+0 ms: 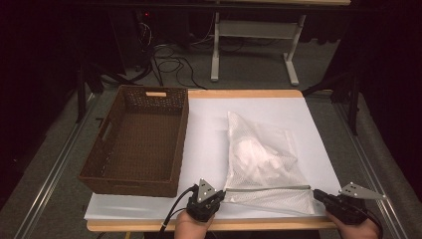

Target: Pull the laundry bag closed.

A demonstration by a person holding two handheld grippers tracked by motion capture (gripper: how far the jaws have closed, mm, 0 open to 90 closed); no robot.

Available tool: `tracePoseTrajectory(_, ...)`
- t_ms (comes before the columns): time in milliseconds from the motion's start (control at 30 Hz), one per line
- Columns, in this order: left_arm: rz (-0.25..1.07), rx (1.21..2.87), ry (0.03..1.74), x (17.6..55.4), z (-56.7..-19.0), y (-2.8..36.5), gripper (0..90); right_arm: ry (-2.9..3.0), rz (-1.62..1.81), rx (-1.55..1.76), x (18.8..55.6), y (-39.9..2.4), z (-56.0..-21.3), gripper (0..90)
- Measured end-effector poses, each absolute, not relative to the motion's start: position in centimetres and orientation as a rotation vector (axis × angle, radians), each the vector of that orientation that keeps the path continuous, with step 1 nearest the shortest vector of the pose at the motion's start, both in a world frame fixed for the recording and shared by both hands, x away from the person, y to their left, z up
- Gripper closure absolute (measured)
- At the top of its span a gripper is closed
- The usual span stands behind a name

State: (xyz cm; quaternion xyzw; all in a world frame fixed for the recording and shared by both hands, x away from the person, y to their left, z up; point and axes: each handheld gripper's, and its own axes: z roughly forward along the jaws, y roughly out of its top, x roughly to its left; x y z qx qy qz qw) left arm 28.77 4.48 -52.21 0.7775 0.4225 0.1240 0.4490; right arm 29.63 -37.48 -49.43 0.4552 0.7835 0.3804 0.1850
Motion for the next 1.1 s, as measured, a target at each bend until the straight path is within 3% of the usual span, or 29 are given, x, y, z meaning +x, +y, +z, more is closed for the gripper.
tracePoseTrajectory(267,0.333,1.954,1.050,28.8,-53.0,4.2,84.1,2.219,1.024,1.278,29.6,-37.0,-49.9,82.6)
tracePoseTrajectory(400,0.376,1.946,1.042,28.8,-52.6,4.5,66.3,2.187,1.064,1.255,29.3,-36.7,-49.3,70.5)
tracePoseTrajectory(633,0.620,1.883,1.026,28.4,-50.9,5.9,40.1,2.064,1.131,1.155,29.0,-36.3,-48.2,44.1)
tracePoseTrajectory(833,0.684,1.831,1.042,28.5,-50.2,6.6,18.5,1.992,1.174,1.162,29.4,-36.8,-48.2,19.3)
tracePoseTrajectory(967,0.645,1.827,1.061,28.8,-50.2,6.9,6.3,1.981,1.142,1.198,29.7,-36.7,-48.5,0.5)
tracePoseTrajectory(1100,0.601,1.840,1.057,29.2,-50.2,7.1,0.3,1.962,1.121,1.203,29.8,-36.5,-48.5,0.5)
